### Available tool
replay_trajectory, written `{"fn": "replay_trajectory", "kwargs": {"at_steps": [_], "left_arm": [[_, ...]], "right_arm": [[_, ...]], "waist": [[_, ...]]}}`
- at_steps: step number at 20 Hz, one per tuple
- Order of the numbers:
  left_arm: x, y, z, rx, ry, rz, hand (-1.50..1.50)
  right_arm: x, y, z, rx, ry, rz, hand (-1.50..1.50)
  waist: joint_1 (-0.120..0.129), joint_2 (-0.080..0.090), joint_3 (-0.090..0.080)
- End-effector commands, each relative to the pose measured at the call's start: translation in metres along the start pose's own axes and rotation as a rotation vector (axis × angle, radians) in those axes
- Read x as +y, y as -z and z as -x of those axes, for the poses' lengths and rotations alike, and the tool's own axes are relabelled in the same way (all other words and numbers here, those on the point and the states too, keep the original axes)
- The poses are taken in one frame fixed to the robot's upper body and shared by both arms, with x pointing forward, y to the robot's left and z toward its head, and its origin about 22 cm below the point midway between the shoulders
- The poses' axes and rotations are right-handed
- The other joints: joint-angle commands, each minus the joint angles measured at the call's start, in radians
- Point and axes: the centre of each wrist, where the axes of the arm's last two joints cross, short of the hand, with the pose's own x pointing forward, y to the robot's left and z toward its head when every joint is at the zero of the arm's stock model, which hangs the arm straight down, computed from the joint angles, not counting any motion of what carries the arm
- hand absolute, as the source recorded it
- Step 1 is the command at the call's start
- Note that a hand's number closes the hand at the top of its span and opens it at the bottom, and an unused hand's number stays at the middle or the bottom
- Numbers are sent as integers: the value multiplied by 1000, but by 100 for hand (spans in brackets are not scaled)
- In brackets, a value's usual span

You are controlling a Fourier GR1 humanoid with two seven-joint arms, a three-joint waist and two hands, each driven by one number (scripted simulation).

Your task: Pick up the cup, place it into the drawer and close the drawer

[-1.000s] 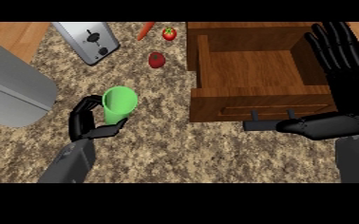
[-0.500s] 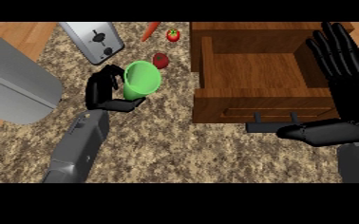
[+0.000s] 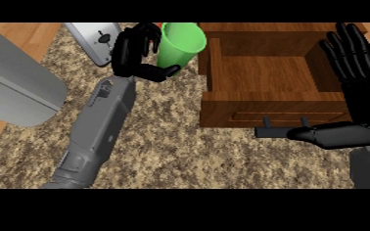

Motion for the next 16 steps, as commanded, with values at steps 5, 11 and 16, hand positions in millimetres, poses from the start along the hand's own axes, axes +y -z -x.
{"fn": "replay_trajectory", "kwargs": {"at_steps": [5,11,16], "left_arm": [[-71,79,-64,22,47,41,150],[-104,98,-65,131,162,1,150],[-122,118,-74,258,228,22,150]], "right_arm": [[-1,9,0,-16,0,17,-150],[-6,-1,9,-10,-1,-26,-150],[5,22,4,-49,9,-28,-150]], "waist": [[-20,7,0],[-53,14,0],[-75,27,1]]}}
